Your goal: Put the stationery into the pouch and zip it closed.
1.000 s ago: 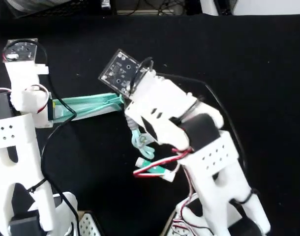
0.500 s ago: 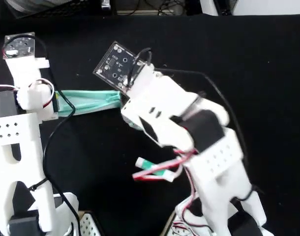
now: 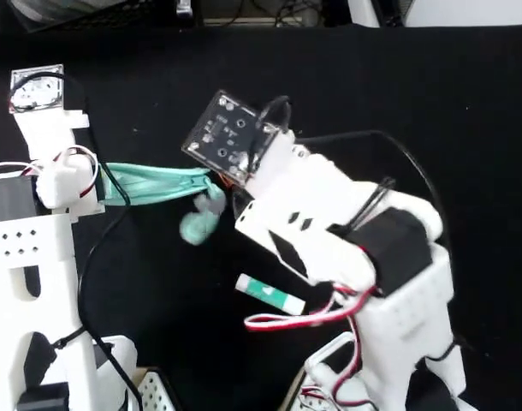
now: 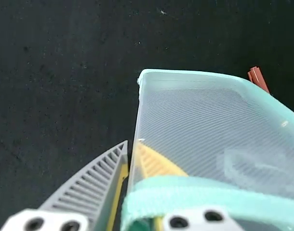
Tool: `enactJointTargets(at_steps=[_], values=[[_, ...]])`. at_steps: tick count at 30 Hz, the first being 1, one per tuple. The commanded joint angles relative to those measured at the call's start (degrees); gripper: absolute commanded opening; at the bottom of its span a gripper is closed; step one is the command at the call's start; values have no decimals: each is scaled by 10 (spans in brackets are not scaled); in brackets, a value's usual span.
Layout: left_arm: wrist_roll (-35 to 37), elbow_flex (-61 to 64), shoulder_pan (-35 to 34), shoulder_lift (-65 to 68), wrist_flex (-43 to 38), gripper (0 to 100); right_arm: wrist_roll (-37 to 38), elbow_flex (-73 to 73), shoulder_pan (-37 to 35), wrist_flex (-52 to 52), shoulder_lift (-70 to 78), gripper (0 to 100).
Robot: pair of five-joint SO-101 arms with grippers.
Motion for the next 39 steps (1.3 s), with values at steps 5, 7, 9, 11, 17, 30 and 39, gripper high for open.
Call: enactJointTargets(at_steps=[5, 7, 9, 11, 17, 30, 39], values=[[3, 29, 0, 3, -11, 30, 30, 328, 123, -171, -77, 203], [4, 33, 0, 3, -11, 30, 60, 476, 137, -251, -138, 203], [4, 35, 2, 3, -11, 30, 84, 611, 137, -321, -203, 203], [4, 35, 1, 3, -11, 30, 100, 712, 137, -376, -255, 203], [4, 35, 0, 3, -11, 30, 135, 800, 137, -411, -241, 202], [4, 35, 3, 3, -11, 30, 173, 763, 130, -473, 36, 225], [2, 36, 0, 3, -11, 30, 172, 749, 115, -461, 46, 227]])
